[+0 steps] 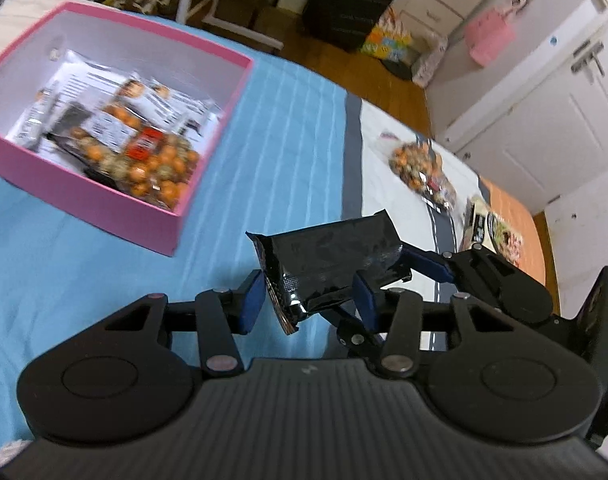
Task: Organize snacks
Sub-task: 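Lift and carry the black packet in the left tool over the box, then lower the black packet into the box and open the left tool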
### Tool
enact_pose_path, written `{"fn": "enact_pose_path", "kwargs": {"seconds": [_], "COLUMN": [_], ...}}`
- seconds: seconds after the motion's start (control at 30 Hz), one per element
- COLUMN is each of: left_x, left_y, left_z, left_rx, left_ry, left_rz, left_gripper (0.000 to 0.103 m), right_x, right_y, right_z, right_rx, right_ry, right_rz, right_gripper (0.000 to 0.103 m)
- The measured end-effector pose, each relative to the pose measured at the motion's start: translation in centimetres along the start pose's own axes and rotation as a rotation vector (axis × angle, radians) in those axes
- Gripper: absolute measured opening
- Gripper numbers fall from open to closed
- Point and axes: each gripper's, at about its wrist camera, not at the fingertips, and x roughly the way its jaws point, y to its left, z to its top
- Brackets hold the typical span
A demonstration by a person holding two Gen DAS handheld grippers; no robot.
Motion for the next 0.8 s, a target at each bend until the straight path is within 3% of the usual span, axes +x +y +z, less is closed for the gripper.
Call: {"fn": "enact_pose_path", "kwargs": {"seconds": [0.37, 0.6, 0.8], "left_x": [-5.3, -5.3, -3.2], "left_y": [4.4, 7.7, 10.1], "left_z": [2.2, 5.3, 8.5], "left_rx": [-0.02, -0.032, -0.007], "left_ry": [-0.17, -0.196, -0.171], "left_rz": [0.133, 0.198, 0.218], "left_gripper": [0.046, 0.046, 0.046], "right_x": [0.6, 3.2, 5.9], "right_y": [4.1, 5.3, 4.8], "right_z": [6.2, 8.5, 9.0], "right_rx": [-0.125, -0.15, -0.133], "right_ry": [-0.115, -0.131, -0.197], "right_rz": [0.081, 0.156, 0.186], "right_gripper": [0.078, 0.079, 0.072]}}
